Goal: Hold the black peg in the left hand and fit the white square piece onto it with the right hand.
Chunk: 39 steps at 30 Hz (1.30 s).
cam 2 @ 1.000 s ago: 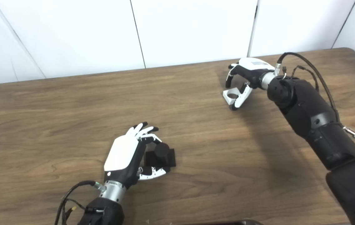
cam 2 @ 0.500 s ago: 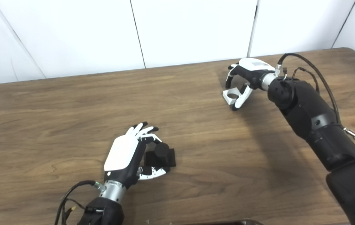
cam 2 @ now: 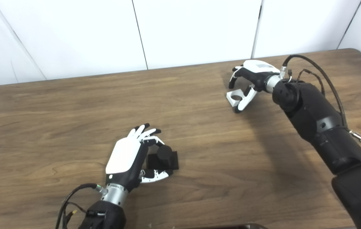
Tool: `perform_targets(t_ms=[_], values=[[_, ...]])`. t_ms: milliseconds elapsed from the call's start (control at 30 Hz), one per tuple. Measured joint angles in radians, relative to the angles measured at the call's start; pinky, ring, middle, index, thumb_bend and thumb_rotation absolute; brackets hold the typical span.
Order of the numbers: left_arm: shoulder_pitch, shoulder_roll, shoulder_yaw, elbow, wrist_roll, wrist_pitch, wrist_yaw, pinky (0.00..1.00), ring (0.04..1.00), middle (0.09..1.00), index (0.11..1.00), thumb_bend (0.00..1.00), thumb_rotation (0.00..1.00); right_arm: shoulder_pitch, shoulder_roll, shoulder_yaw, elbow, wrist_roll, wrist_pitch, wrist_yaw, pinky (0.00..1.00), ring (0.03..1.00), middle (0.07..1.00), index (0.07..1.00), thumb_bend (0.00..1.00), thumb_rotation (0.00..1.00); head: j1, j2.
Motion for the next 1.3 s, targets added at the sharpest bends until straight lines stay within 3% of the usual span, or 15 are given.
perform_targets(t_ms=[467, 567, 633, 1300], values=[[-0.003, 0.0, 0.004, 0.0, -0.004, 0.0, -0.008, 1.0, 0.983, 0.866, 0.487, 0.52, 0.08, -0.005, 0.0, 0.001, 0.017, 0.004, -0.009, -0.008, 1.0, 1.0, 0.938, 0.605, 0.87, 0.14, -0.002, 0.0], [-0.003, -0.001, 0.007, 0.0, -0.011, 0.0, -0.01, 1.0, 0.983, 0.866, 0.487, 0.52, 0.08, -0.005, 0.0, 0.0, 0.02, 0.005, -0.021, -0.013, 1.0, 1.0, 0.937, 0.511, 0.58, 0.14, -0.002, 0.0], [-0.003, -0.001, 0.009, 0.0, -0.015, 0.0, -0.01, 1.0, 0.985, 0.868, 0.487, 0.52, 0.08, -0.005, 0.0, -0.001, 0.024, 0.007, -0.028, -0.014, 1.0, 1.0, 0.933, 0.496, 0.54, 0.14, -0.002, 0.0], [-0.003, -0.004, 0.017, 0.0, -0.026, 0.0, -0.014, 1.0, 0.983, 0.863, 0.486, 0.52, 0.08, -0.004, -0.001, -0.007, 0.031, 0.009, -0.051, -0.021, 1.0, 1.0, 0.922, 0.49, 0.52, 0.14, -0.014, 0.008]])
